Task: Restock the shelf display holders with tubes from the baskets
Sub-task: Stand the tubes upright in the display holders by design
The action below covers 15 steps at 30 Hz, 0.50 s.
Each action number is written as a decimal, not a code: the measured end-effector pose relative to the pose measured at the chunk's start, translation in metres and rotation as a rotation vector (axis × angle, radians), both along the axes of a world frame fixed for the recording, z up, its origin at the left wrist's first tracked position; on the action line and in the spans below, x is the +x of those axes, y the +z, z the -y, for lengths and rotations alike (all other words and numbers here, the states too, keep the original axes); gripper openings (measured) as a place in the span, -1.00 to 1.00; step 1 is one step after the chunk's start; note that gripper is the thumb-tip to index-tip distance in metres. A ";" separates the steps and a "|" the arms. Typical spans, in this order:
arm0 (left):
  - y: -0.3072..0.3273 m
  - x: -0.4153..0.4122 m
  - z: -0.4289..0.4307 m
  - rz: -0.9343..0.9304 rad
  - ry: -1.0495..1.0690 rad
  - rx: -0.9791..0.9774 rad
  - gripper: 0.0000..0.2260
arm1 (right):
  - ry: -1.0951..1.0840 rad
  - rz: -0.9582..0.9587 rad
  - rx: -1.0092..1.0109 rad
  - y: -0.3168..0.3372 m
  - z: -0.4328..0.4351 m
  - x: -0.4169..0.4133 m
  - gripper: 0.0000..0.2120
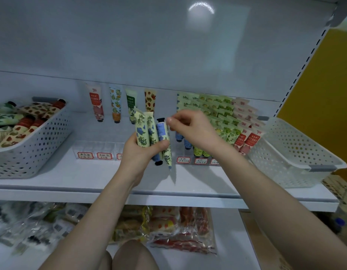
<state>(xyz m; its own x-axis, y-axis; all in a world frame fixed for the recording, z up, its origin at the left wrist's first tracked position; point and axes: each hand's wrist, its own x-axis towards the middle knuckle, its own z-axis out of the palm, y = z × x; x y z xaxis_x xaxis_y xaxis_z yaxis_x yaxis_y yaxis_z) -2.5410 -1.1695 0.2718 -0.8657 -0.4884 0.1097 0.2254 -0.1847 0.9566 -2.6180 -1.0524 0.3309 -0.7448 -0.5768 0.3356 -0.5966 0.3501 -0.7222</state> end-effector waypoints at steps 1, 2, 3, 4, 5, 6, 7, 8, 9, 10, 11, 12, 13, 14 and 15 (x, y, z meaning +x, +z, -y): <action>0.003 0.001 0.000 -0.004 0.013 0.046 -0.75 | -0.006 0.001 -0.057 -0.001 -0.001 0.004 -0.86; 0.005 0.001 0.000 -0.008 0.026 0.105 -0.75 | -0.003 0.010 -0.118 -0.003 -0.004 0.008 -0.89; 0.008 0.002 0.002 -0.012 0.043 0.168 -0.75 | 0.018 0.018 -0.143 -0.007 -0.009 0.012 -0.92; 0.010 0.002 0.003 -0.018 0.061 0.227 -0.77 | 0.055 0.034 -0.118 -0.011 -0.012 0.016 -0.92; 0.012 0.002 0.004 -0.022 0.078 0.282 -0.77 | 0.090 0.055 -0.054 -0.017 -0.015 0.020 -0.81; 0.014 0.001 0.005 -0.023 0.089 0.326 -0.75 | 0.123 0.072 0.017 -0.022 -0.017 0.022 -0.68; 0.015 0.001 0.004 -0.016 0.094 0.356 -0.69 | 0.140 0.063 0.073 -0.027 -0.017 0.023 -0.59; 0.016 0.000 0.003 -0.007 0.098 0.369 -0.64 | 0.147 0.040 0.094 -0.031 -0.016 0.024 -0.56; 0.017 0.000 0.003 -0.001 0.103 0.377 -0.61 | 0.146 0.007 0.084 -0.033 -0.014 0.024 -0.57; 0.017 -0.001 0.002 0.002 0.106 0.381 -0.61 | 0.139 -0.023 0.051 -0.034 -0.011 0.024 -0.61; 0.016 -0.001 0.003 0.004 0.107 0.380 -0.63 | 0.121 -0.054 0.011 -0.033 -0.010 0.022 -0.66; 0.015 0.000 0.003 0.011 0.104 0.369 -0.67 | 0.091 -0.093 -0.022 -0.031 -0.010 0.020 -0.72; 0.013 0.000 0.004 0.017 0.098 0.341 -0.74 | 0.048 -0.141 -0.047 -0.027 -0.011 0.017 -0.77; 0.010 0.001 0.005 0.027 0.090 0.301 -0.82 | 0.003 -0.188 -0.063 -0.022 -0.013 0.014 -0.81; 0.007 0.002 0.006 0.039 0.088 0.260 -0.87 | -0.039 -0.219 -0.075 -0.015 -0.015 0.010 -0.83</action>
